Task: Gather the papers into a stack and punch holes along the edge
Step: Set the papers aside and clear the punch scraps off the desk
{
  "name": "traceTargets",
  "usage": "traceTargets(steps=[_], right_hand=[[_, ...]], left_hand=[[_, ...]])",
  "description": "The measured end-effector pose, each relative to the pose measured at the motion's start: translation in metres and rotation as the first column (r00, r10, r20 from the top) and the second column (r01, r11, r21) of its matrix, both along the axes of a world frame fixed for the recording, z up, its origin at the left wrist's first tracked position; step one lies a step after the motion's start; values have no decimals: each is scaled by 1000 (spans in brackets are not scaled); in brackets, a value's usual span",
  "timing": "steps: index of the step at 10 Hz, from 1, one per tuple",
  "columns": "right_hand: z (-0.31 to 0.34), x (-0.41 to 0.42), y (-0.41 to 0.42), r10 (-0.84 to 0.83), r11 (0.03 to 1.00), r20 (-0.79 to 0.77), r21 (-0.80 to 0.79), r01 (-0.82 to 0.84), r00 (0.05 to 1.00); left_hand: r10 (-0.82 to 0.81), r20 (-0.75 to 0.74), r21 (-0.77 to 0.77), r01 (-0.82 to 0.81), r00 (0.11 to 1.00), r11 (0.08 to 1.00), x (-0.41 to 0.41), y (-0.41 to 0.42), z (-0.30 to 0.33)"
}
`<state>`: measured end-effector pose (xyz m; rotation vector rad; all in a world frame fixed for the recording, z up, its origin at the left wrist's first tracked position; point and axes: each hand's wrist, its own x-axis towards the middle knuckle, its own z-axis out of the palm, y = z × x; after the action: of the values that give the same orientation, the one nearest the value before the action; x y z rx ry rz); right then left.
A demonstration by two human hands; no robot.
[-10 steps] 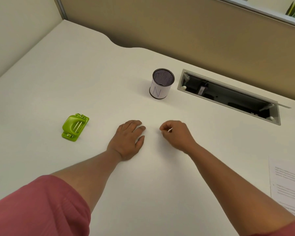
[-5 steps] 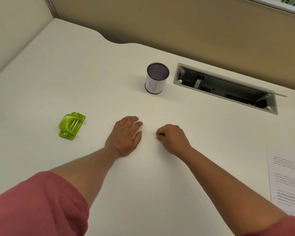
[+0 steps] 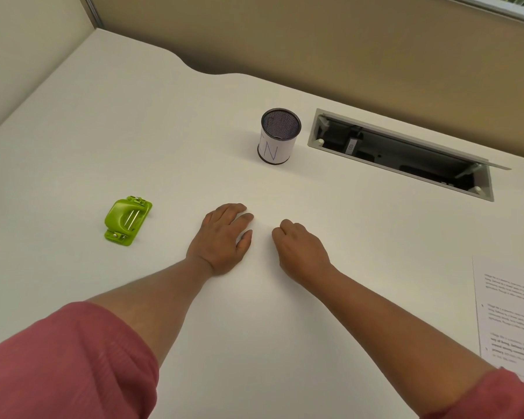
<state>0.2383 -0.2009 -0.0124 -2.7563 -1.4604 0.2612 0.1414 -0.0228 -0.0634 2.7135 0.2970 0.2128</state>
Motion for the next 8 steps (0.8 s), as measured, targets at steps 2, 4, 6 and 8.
traceTargets(steps=[2,4,6,8], right_hand=[[-3,4,5,-30,991,25,-129,33,999],[15,26,11,-327,942,-504,-109,317,800],[43,50,22,-357,753,-873,-57,656,334],[79,88,56,-277,700,-837,160,696,472]], left_hand=[[2,-8,-1,-2,1000,1000,0,0,0],[1,-4,-11,-1,1000,1000,0,0,1],[-1,7,-22,1,1000,1000,-1,0,0],[-1,20,-25,1,1000,1000,-1,0,0]])
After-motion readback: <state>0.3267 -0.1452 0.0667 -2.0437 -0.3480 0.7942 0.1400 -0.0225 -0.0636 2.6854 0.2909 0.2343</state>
